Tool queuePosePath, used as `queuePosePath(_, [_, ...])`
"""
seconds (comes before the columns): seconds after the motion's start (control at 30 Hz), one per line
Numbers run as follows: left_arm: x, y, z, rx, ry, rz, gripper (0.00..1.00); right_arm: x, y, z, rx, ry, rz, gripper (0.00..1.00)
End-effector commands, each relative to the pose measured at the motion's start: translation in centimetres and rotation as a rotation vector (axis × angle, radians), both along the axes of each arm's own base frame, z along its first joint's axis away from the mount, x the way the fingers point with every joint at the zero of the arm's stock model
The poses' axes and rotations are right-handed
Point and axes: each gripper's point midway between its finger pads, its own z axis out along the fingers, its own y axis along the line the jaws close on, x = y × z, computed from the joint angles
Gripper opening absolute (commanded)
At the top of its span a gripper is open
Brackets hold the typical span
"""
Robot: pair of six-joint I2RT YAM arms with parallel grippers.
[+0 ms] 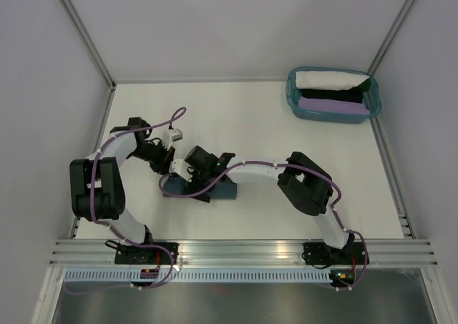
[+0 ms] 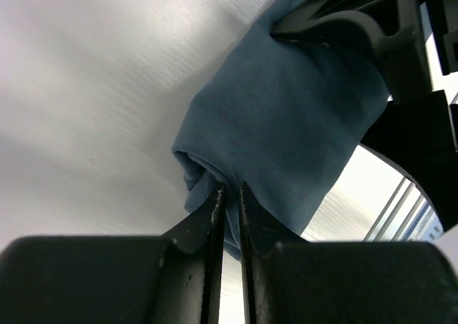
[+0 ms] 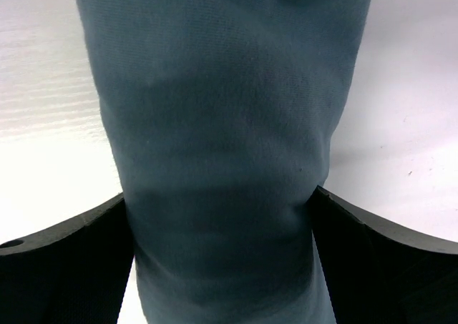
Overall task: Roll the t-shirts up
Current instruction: Roll the tshirt
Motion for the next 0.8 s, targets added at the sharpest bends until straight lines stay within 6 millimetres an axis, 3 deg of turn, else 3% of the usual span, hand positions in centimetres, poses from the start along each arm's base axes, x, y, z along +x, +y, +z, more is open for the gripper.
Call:
queuePosePath(0.0, [0.9, 0.0, 1.6, 0.000, -0.043, 0.011, 0.17, -0.6, -0.9, -2.0, -0.082, 0.031, -0.012, 0.98])
queuePosePath(0.23, [1.0, 0.3, 2.0, 0.014, -0.054, 0.016, 0.19, -0.3, -1.8, -3.0, -0.129, 0.013, -0.006, 0.98])
queuePosePath(0.37, [1.4, 0.8, 3.1, 0.041, -0.084, 0.031, 0.36, -0.7, -2.0, -3.4, -0.149, 0.026, 0.034, 0.95])
queuePosePath(0.57, [2.6, 2.5, 5.7, 0.088, -0.135, 0.097, 0.44, -1.1, -3.5, -3.4, -0.193, 0.012, 0.088, 0.87])
queuePosePath(0.67, [2.8, 2.9, 6.5, 0.091, -0.139, 0.112, 0.44, -1.4, -4.3, -3.2, -0.224, 0.005, 0.150, 0.79])
queuePosePath(0.73, [2.8, 3.1, 6.9, 0.091, -0.142, 0.117, 0.44, -1.7, -5.2, -3.1, -0.255, 0.004, 0.192, 0.63])
queuePosePath(0.77, [2.8, 3.1, 7.0, 0.092, -0.144, 0.116, 0.44, -1.7, -5.5, -3.1, -0.268, -0.013, 0.223, 0.50])
